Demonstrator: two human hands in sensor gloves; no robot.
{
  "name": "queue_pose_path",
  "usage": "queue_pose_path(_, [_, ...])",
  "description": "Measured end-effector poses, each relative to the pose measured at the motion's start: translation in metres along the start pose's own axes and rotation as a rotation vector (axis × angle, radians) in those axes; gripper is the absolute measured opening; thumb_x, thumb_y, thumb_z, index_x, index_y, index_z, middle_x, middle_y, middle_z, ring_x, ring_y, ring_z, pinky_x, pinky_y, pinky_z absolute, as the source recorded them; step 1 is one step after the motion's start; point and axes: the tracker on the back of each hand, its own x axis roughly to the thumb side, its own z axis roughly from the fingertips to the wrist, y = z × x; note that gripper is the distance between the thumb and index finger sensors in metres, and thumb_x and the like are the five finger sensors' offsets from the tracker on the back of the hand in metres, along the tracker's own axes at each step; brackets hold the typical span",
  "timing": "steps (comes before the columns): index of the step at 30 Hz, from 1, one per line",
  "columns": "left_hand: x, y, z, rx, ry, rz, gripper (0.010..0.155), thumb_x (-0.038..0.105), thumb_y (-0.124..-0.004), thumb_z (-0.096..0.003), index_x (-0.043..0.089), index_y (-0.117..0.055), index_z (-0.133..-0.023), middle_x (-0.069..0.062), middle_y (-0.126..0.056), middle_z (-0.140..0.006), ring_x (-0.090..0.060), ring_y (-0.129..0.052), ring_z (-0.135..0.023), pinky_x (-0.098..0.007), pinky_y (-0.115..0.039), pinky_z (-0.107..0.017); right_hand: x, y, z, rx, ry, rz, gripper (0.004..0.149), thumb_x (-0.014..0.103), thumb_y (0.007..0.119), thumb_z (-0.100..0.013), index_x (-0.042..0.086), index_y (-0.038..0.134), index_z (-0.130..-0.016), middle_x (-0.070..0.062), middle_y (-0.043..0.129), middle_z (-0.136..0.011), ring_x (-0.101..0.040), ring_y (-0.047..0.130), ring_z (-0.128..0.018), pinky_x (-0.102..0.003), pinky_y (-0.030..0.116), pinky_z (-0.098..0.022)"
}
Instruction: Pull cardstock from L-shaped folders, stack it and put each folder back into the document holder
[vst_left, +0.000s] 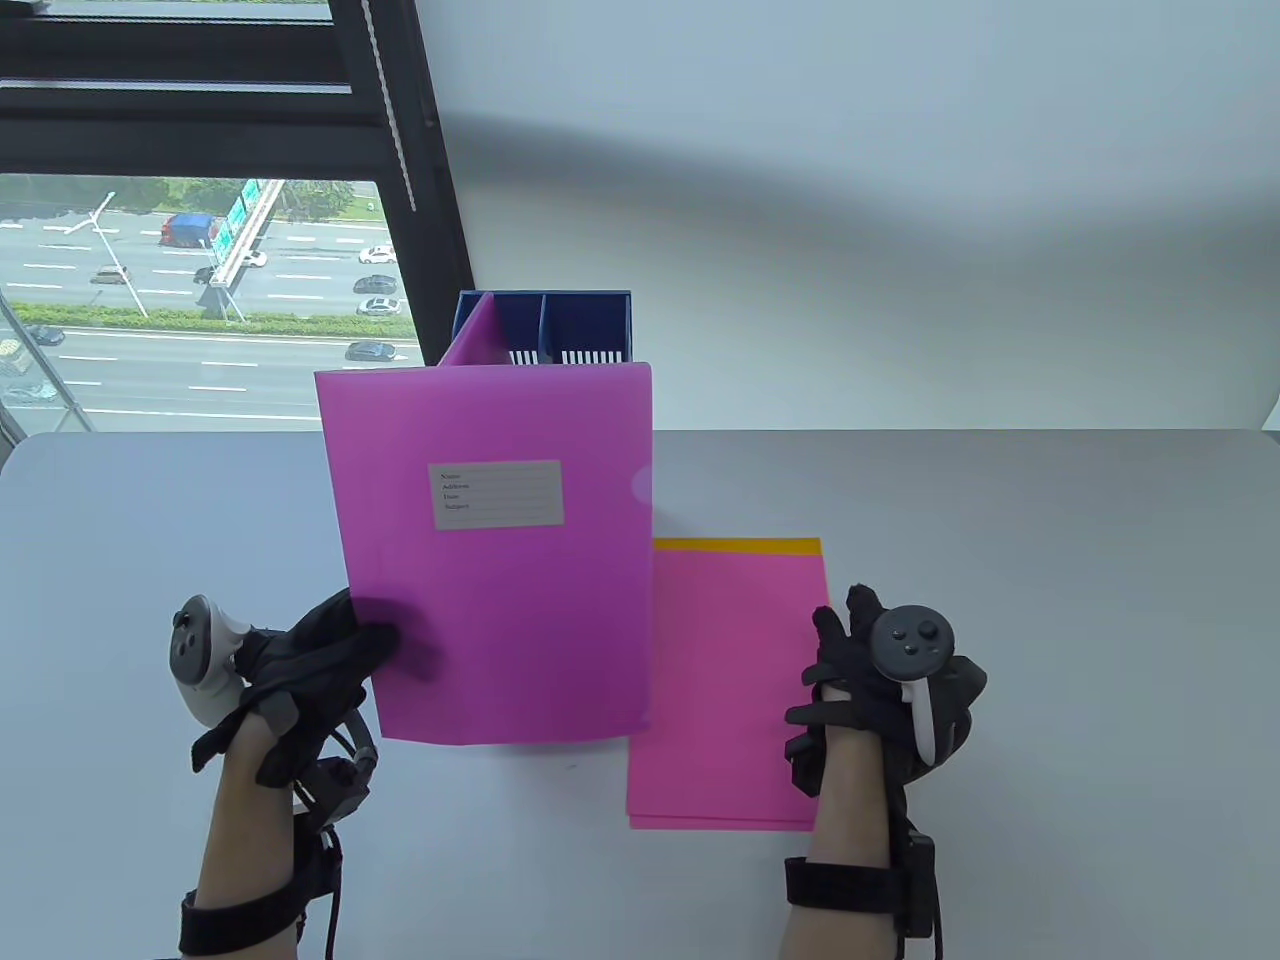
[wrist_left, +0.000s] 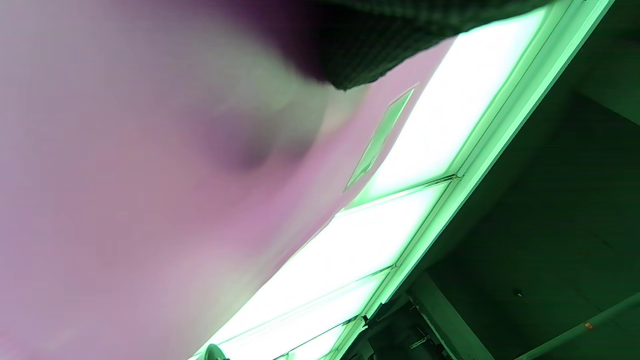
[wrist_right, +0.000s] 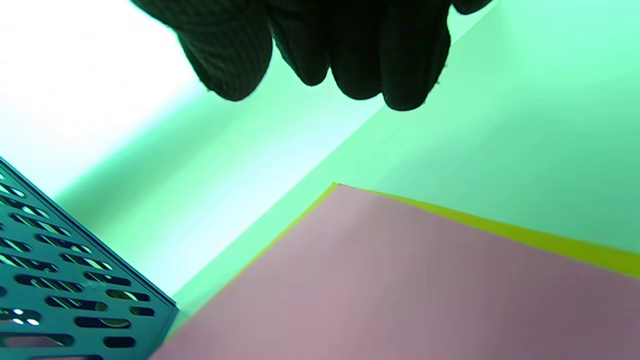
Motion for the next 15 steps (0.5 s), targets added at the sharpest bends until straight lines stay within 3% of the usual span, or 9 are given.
queue_pose_path(9, [-0.001,-0.006,-0.004,-0.017,0.001,-0.015,0.045,0.03,-0.076,-0.0587,0.019,-0.077,-0.102,-0.003,-0.094,-0.085,-0.03,-0.105,-0.065,-0.053,-0.072,-0.069,0.073,-0.046,0.041,0.022,-0.37,-0.366,0.054,0.053,0.077,-0.061,0.026,0.069,-0.107,-0.006,0.076,-0.103,-0.029,0.084,-0.082,-0.055,0.043,-0.078])
queue_pose_path(15, [-0.001,-0.011,-0.007,-0.029,0.001,-0.025,0.045,0.03,-0.076,-0.0587,0.019,-0.077,-0.102,-0.003,-0.093,-0.085,-0.03,-0.105,-0.065,-0.054,-0.072,-0.069,0.112,-0.048,0.069,0.112,-0.553,-0.476,0.055,0.055,0.077,-0.061,0.025,0.071,-0.107,-0.006,0.078,-0.102,-0.029,0.085,-0.081,-0.055,0.044,-0.078])
